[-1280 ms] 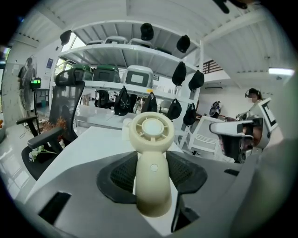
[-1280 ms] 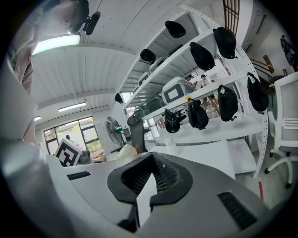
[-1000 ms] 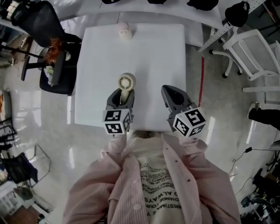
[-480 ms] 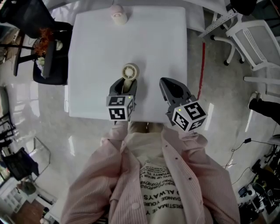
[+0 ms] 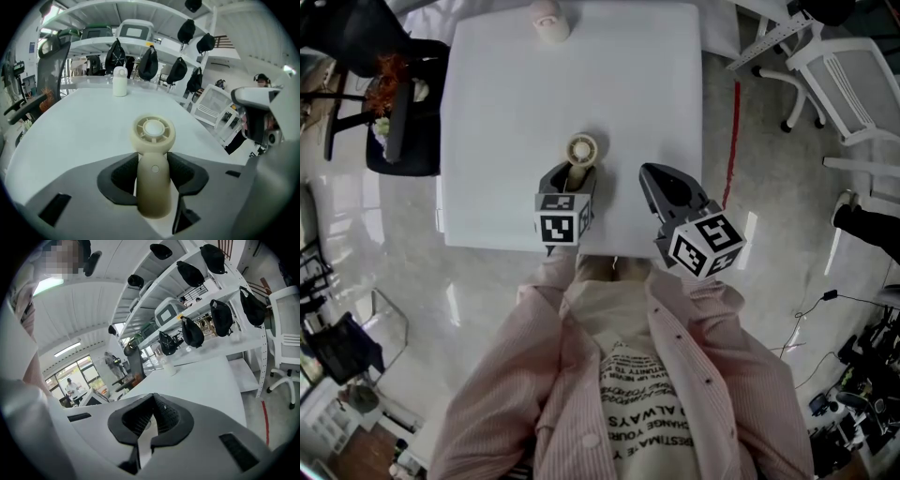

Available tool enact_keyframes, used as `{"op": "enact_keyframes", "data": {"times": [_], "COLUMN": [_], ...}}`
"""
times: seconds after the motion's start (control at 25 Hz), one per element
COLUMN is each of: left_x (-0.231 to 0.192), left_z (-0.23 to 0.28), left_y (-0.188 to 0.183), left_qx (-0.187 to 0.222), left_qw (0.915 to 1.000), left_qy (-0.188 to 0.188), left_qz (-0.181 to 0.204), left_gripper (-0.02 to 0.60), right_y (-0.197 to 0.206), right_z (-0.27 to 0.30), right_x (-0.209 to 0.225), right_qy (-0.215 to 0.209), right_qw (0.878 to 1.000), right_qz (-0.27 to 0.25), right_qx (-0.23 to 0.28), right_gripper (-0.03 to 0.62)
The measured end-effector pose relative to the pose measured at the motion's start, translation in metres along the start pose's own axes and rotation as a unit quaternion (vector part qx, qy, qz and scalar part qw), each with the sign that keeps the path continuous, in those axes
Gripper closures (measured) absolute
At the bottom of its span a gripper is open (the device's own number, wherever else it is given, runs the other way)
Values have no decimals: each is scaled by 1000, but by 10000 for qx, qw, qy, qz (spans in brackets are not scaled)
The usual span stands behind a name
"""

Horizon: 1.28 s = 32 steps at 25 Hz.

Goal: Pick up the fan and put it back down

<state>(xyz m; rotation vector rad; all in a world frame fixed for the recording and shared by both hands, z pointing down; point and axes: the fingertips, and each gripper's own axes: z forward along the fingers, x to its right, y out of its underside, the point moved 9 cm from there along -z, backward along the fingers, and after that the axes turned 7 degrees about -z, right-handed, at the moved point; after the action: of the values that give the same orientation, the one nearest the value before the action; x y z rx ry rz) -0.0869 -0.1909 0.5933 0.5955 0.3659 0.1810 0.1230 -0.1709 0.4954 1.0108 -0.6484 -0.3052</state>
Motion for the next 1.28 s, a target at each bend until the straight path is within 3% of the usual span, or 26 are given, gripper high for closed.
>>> {"op": "enact_keyframes", "data": {"times": [0.32,0.64,1.0,1.28], "left_x": [-1,3,7,11], "left_z": [6,9,9,0], "left_y": [6,5,8,12], "left_qx": [-284,-422,-298,-48], "left_qw": [9994,9980,9973,9981], "left_qy": [-177,-304,-533,-349], "left_qz": [31,347,419,504], "left_gripper": [397,397,396,342], "right_y": [2,3,3,6], "right_z": [-1,-1,-4,-10], "right_x": [0,-2,-4,-5], "right_qy": [-16,-58,-89,-135], "right_qw": [10000,10000,9999,9997], "right_qz": [34,47,55,190], "right_qx": [-17,-36,-60,7], "right_gripper": [594,594,594,594]}}
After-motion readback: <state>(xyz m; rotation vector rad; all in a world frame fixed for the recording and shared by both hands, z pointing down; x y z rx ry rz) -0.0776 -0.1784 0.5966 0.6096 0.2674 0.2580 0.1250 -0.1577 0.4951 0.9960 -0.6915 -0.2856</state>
